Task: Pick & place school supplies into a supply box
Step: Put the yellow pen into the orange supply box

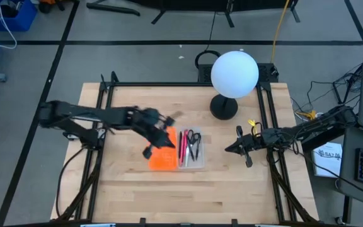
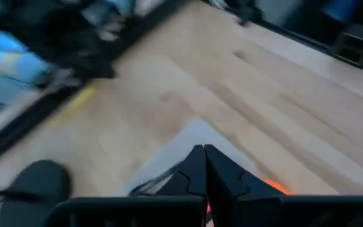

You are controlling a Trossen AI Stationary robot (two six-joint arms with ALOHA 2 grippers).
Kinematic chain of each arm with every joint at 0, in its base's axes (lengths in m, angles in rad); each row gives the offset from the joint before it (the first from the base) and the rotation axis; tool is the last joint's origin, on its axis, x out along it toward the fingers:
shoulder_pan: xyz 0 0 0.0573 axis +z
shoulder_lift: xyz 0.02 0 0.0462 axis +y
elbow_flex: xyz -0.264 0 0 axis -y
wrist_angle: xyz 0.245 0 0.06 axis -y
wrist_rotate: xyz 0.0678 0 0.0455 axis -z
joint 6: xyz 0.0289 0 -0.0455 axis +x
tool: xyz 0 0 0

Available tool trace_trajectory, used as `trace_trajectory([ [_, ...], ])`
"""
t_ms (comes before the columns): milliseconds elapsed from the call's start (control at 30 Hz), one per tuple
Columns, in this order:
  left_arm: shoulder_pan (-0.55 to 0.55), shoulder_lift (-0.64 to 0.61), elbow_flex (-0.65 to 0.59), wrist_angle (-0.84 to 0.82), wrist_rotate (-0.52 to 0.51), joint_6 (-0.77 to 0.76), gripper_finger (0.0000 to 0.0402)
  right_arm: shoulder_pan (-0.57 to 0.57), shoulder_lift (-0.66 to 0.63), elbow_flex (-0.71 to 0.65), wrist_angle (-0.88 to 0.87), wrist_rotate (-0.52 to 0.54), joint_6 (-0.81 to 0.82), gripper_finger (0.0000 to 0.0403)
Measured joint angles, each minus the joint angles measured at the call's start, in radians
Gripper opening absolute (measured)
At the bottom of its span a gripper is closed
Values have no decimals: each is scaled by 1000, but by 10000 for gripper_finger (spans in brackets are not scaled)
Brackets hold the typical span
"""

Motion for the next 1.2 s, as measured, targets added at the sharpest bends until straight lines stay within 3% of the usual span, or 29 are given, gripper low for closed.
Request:
trace_trajectory([
  [200,103,-274,-410,357,22,-196,1,0,0,0,-1,-1,-13,0],
  [433,137,-488,-743,685,46,-342,1,0,7,0,-44,-3,-10,0],
  [567,153,-541,-897,879,19,-458,1,0,6,0,-12,-2,-78,0],
  [700,157,-555,-985,1022,-52,-543,1,0,6,0,46,0,-168,0],
  [867,114,-554,-1118,1235,-66,-432,1,0,6,0,147,21,-163,0],
  [1000,114,-557,-1159,1275,-164,-382,3,0,9,42,188,232,-107,0],
  [1133,114,-557,-1151,1277,-288,-358,22,0,18,209,-58,381,-26,0],
  [1200,114,-558,-1150,1286,-331,-355,30,1,25,333,-277,441,35,0],
])
